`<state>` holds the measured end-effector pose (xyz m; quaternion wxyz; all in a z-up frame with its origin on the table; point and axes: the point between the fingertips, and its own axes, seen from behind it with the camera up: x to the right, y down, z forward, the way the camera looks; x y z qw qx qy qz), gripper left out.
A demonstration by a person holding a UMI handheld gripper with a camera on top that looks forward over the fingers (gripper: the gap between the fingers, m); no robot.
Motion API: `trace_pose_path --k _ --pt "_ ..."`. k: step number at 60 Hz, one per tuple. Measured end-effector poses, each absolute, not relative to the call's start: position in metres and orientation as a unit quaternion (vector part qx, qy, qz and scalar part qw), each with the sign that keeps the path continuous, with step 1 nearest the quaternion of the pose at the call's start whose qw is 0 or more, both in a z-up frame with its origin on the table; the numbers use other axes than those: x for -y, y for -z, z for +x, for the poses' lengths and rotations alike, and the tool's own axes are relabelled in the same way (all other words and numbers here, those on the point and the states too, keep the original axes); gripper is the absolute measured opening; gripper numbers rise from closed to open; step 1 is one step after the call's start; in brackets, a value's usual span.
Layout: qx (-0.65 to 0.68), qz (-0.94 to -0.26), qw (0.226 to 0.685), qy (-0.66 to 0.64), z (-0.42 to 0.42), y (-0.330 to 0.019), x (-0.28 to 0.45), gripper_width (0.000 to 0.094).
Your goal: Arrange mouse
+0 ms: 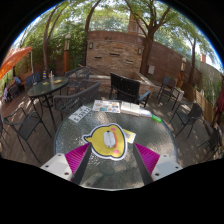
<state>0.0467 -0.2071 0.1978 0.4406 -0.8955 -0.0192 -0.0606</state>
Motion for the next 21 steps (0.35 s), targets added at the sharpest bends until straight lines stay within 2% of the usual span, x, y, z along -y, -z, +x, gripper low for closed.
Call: trace_pose_path --k 21 --pt "0.015 -0.899 0.433 0.067 0.048 -0.200 0.241 0.0851"
